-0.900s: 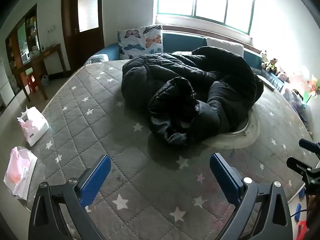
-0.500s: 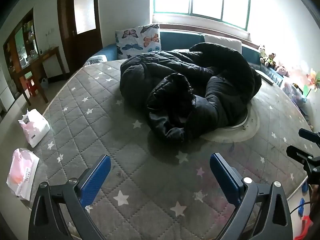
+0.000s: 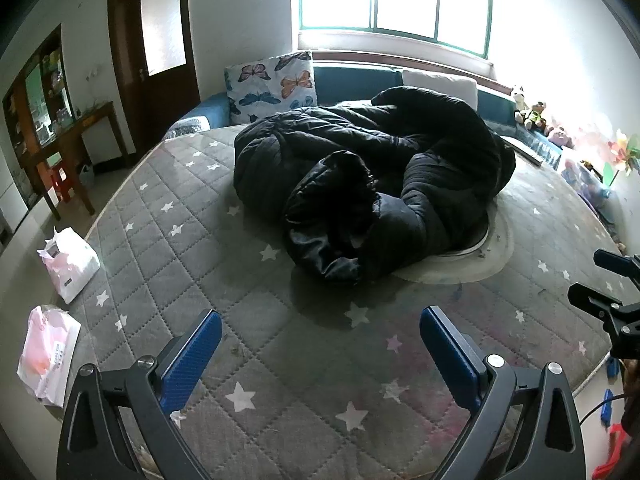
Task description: Fold large clothes
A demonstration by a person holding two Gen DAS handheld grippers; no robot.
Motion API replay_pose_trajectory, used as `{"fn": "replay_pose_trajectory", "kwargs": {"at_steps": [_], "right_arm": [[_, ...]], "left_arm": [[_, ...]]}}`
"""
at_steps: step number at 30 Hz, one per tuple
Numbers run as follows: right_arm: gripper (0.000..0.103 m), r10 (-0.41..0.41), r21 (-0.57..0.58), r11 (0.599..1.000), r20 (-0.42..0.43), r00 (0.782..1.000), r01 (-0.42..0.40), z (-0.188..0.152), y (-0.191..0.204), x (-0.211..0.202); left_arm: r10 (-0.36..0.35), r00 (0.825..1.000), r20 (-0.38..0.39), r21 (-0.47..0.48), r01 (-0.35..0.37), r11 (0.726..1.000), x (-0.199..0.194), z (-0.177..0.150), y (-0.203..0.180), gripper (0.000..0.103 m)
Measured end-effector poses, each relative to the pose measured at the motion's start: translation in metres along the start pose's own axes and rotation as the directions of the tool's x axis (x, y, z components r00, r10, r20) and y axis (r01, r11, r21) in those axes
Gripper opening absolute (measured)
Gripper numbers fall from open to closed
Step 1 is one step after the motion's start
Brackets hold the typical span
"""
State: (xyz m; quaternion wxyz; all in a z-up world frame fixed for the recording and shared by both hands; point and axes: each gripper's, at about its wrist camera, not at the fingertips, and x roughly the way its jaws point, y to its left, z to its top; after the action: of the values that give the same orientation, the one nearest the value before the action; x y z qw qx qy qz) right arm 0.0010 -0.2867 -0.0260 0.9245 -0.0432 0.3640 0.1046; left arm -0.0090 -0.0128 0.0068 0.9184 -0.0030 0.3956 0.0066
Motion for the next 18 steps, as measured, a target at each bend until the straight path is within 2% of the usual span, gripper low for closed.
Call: {"fn": "replay_pose_trajectory", "kwargs": {"at_steps": [12,18], "right_arm": [[0.103,0.001,-0.006,1.000,-0.001,1.000,-0.001,0.003,-0.002,0.000],[0.103,-0.002,-0.012,1.000,0.001,1.000,0.002,0.006,-0.003,0.000]], "left_arm": [[-0.021,1.000,0.006,0.024,0.021,0.999,0.000,0.012,-0.001,0.103],[-0.022,1.000,0.009,0.028,0.022,0.999,-0.006,0.002,-0.007,0.103]]}}
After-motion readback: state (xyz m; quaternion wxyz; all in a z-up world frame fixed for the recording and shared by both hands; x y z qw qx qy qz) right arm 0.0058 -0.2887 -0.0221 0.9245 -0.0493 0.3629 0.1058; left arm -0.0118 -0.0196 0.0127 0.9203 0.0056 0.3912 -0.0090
